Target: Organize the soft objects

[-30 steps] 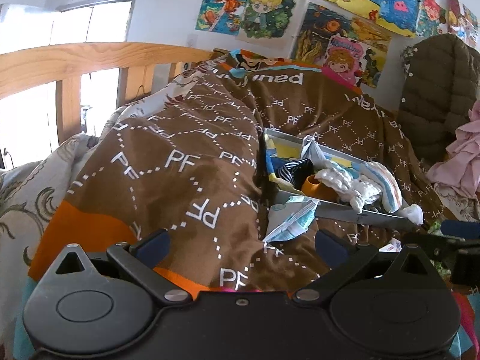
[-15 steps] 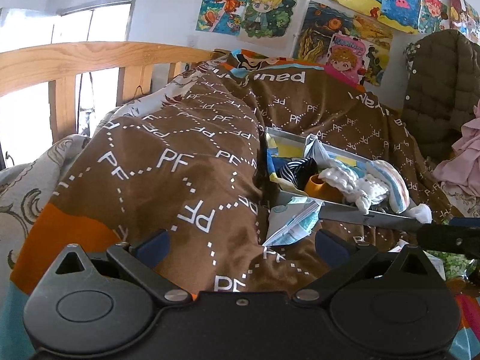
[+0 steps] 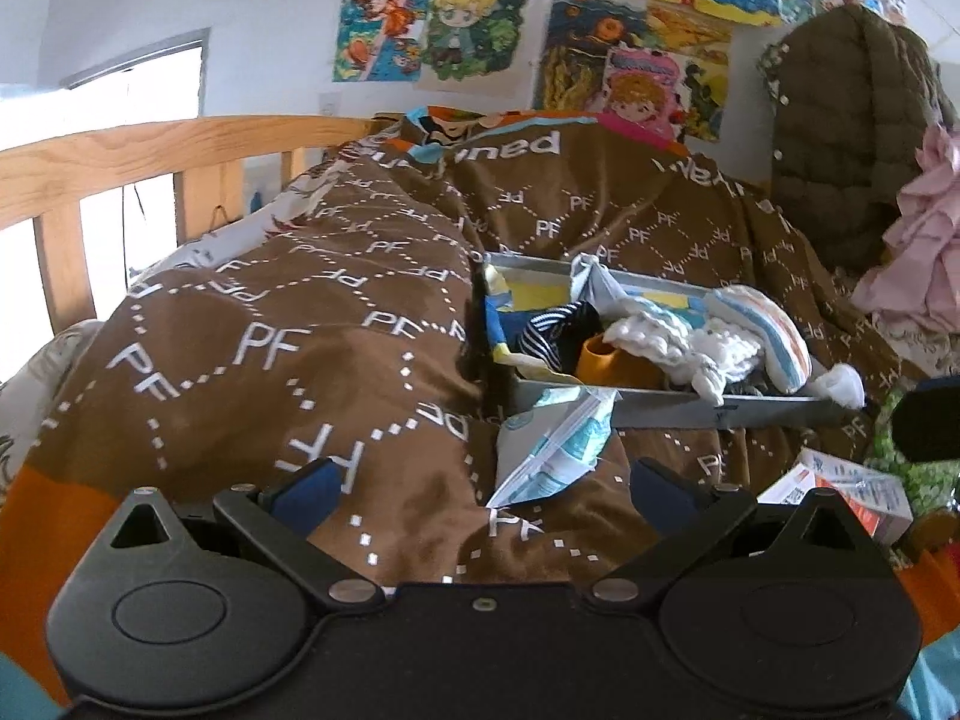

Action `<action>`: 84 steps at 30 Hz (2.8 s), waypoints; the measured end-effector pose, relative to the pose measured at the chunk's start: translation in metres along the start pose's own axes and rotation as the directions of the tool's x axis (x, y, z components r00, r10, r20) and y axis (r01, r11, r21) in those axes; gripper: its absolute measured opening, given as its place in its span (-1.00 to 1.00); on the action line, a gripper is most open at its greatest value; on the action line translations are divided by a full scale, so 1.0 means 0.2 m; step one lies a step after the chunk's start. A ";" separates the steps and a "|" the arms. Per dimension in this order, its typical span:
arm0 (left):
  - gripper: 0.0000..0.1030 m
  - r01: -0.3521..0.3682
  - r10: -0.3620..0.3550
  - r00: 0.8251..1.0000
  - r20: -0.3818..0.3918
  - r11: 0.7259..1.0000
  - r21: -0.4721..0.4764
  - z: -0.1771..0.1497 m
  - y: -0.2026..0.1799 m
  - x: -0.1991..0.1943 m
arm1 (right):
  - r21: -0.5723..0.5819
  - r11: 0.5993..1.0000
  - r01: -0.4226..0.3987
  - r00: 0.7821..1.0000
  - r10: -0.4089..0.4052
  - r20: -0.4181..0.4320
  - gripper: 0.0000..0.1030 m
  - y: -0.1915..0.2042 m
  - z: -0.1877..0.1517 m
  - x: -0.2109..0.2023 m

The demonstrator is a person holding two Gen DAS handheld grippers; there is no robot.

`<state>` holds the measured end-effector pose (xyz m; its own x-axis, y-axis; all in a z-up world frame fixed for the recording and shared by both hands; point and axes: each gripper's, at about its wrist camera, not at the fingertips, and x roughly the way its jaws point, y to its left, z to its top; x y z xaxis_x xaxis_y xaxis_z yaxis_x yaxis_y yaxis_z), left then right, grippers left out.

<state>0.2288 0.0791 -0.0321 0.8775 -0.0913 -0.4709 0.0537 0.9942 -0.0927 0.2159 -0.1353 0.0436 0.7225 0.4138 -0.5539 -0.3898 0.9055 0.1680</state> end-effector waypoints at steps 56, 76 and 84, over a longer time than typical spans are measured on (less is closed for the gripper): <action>0.99 0.161 -0.160 0.987 -0.035 0.986 0.044 0.01 -0.04 0.38 | -0.155 0.723 -0.673 0.728 0.610 -0.313 0.99 -0.60 0.42 0.66; 0.98 0.062 -0.059 0.998 -0.034 0.993 0.100 0.05 -0.16 0.46 | -0.127 0.512 -0.849 0.515 0.753 -0.410 0.99 -0.89 0.42 0.84; 0.98 0.014 -0.009 0.999 -0.037 0.989 0.144 0.03 -0.21 0.48 | -0.039 0.450 -0.892 0.425 0.807 -0.410 0.99 -1.02 0.49 0.89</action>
<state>0.3137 0.0288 -0.0680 0.8587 -0.1025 -0.5021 0.1345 0.9905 0.0277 0.4801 -0.2377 -0.0090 -0.2412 0.8680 -0.4340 -0.8424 0.0348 0.5378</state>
